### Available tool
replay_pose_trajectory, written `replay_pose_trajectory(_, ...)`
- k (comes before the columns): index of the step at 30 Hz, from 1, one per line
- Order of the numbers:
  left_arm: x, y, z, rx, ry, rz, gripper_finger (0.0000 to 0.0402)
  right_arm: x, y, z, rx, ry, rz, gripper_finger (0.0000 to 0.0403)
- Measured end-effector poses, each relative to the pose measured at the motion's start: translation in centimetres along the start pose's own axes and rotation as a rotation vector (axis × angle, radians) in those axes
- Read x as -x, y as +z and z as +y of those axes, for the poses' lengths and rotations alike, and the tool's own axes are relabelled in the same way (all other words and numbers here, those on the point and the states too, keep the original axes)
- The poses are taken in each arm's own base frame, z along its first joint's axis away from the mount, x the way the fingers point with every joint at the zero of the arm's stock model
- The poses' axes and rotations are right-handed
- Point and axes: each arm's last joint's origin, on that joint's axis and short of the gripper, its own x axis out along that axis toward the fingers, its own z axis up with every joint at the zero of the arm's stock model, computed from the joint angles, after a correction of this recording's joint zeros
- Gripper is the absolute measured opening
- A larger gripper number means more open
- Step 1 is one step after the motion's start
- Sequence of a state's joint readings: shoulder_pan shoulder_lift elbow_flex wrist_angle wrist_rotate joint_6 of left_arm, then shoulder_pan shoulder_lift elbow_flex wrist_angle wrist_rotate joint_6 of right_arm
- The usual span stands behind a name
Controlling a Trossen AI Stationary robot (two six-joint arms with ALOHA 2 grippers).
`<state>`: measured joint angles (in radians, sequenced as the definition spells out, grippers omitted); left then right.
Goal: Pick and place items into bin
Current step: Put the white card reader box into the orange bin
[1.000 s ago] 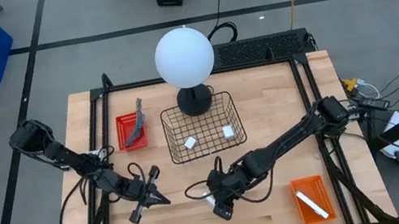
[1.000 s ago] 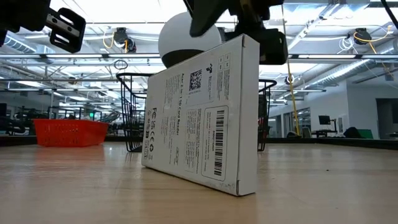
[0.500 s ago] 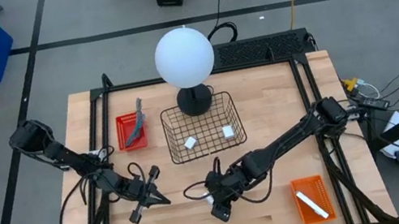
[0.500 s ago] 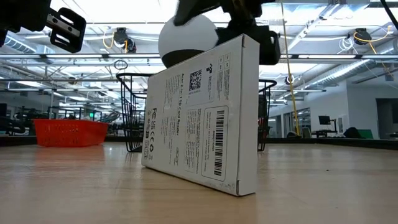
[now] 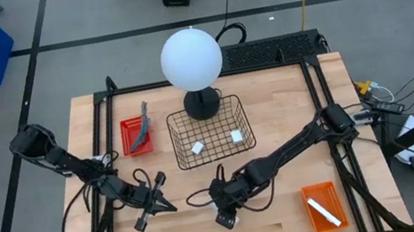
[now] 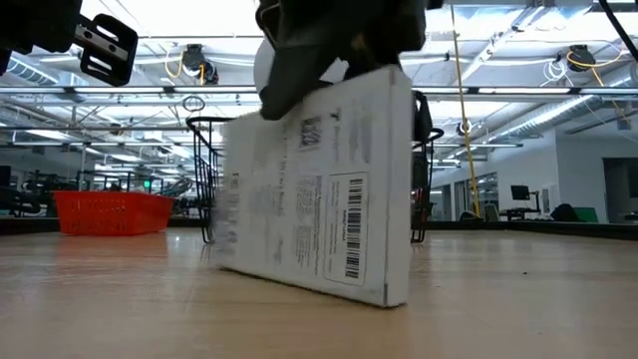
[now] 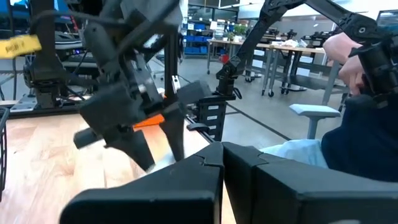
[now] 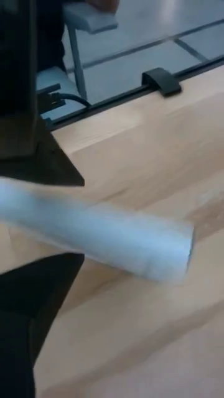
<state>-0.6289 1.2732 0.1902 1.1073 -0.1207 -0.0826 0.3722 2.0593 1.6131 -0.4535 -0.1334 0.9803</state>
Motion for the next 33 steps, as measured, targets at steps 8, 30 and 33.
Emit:
replay_pose_trajectory(8,0.0,0.0,0.0,0.006,0.008,0.000,0.0008,0.3,-0.5,0.4,0.042,0.002,0.009,0.0029)
replay_pose_trajectory(30,0.0,0.0,0.0,0.017,0.011,-0.003,0.0008,14.6,-9.9,0.6,-0.153,-0.533,-0.173,0.0031)
replay_pose_trajectory(33,0.0,0.0,0.0,0.017,0.011,-0.004,0.0008,16.1,-12.0,0.3,-0.203,-0.615,-0.172,0.0031)
